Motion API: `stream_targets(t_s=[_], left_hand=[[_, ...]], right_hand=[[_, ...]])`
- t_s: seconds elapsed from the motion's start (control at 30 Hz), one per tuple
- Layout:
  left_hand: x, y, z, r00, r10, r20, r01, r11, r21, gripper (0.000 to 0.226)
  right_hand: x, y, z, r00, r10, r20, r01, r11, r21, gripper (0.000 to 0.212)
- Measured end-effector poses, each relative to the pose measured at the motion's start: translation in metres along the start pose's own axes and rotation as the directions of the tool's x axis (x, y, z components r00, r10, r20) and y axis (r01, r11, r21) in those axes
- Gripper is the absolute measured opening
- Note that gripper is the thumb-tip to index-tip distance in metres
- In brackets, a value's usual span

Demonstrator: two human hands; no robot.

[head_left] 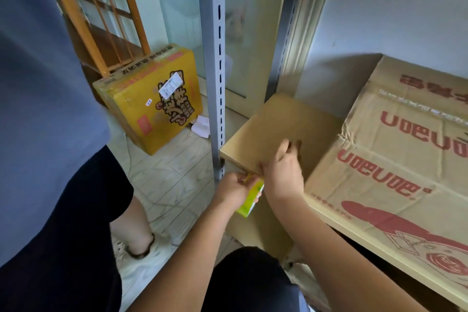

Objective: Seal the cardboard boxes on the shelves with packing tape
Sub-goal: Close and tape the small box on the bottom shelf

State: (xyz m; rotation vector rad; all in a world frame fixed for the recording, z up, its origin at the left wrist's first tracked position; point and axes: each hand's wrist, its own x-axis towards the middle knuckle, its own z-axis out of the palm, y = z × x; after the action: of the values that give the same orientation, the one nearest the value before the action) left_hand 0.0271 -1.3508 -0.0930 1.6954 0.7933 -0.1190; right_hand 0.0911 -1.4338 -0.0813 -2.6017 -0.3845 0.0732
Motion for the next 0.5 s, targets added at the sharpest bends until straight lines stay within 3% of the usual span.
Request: stream_targets(t_s=[0.07, 0.17, 0.23, 0.3, 0.33, 0.4, 0.43, 0.5], left_hand=[[0.003, -0.005, -0.001, 0.999, 0.005, -0.042, -0.002, 0.997, 0.073, 0.035], [-0.003, -0.006, 0.002, 0.981, 0.019, -0.192, 0.039, 0.956, 0.292, 0.058], [-0.016, -0.001, 0.004, 0.928, 0.104, -0.359, 0.121, 0.825, 0.552, 0.064], [-0.037, 0.009, 0.006, 0.916, 0.194, -0.352, 0.128, 0.689, 0.714, 0.051], [-0.048, 0.015, 0.007, 0.936, 0.213, -0.280, 0.085, 0.635, 0.768, 0.043], [-0.070, 0.027, 0.019, 0.985, 0.171, 0.015, -0.101, 0.506, 0.857, 0.036], [-0.081, 0.031, 0.030, 0.974, 0.110, 0.197, -0.225, 0.440, 0.869, 0.041], [-0.101, 0.034, 0.061, 0.877, -0.056, 0.477, -0.430, 0.349, 0.833, 0.047]], right_hand=[[0.001, 0.002, -0.002, 0.999, -0.051, 0.006, 0.051, 0.999, 0.001, 0.059], [-0.012, 0.002, -0.001, 0.970, -0.241, 0.026, 0.241, 0.954, -0.180, 0.045], [-0.031, 0.005, -0.004, 0.864, -0.496, 0.083, 0.497, 0.818, -0.290, 0.039], [-0.055, 0.027, -0.017, 0.753, -0.649, 0.107, 0.641, 0.688, -0.340, 0.035], [-0.069, 0.048, -0.026, 0.738, -0.667, 0.101, 0.654, 0.672, -0.348, 0.032], [-0.101, 0.104, -0.046, 0.815, -0.566, 0.128, 0.573, 0.753, -0.324, 0.022], [-0.117, 0.134, -0.057, 0.871, -0.460, 0.171, 0.491, 0.818, -0.299, 0.016], [-0.140, 0.192, -0.073, 0.921, -0.182, 0.344, 0.299, 0.897, -0.325, 0.036]])
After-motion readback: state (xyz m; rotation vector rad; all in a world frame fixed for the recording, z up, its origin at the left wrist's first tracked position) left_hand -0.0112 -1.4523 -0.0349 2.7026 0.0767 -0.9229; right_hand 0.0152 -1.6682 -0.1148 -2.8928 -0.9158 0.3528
